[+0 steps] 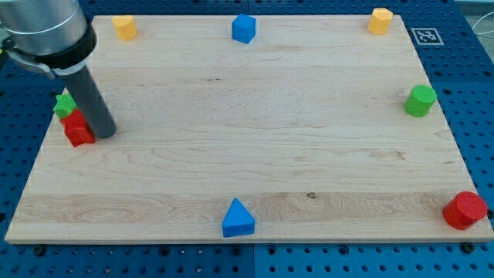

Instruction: Move your arm to the yellow heart

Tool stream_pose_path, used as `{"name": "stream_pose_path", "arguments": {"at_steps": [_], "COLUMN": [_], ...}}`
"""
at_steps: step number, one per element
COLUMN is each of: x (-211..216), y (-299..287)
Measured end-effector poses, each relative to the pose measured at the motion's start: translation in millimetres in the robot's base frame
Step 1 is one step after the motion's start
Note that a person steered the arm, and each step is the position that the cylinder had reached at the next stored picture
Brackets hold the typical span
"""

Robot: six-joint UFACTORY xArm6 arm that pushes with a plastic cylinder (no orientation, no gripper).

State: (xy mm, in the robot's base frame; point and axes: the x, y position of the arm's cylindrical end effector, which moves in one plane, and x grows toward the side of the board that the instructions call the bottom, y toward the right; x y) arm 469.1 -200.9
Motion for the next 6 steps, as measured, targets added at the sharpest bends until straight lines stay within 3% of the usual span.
{"name": "stream_pose_path", "arguments": {"at_steps": [1,4,5,6], "x": [-43,-241,-277,-278], "y": [55,57,44,17]}}
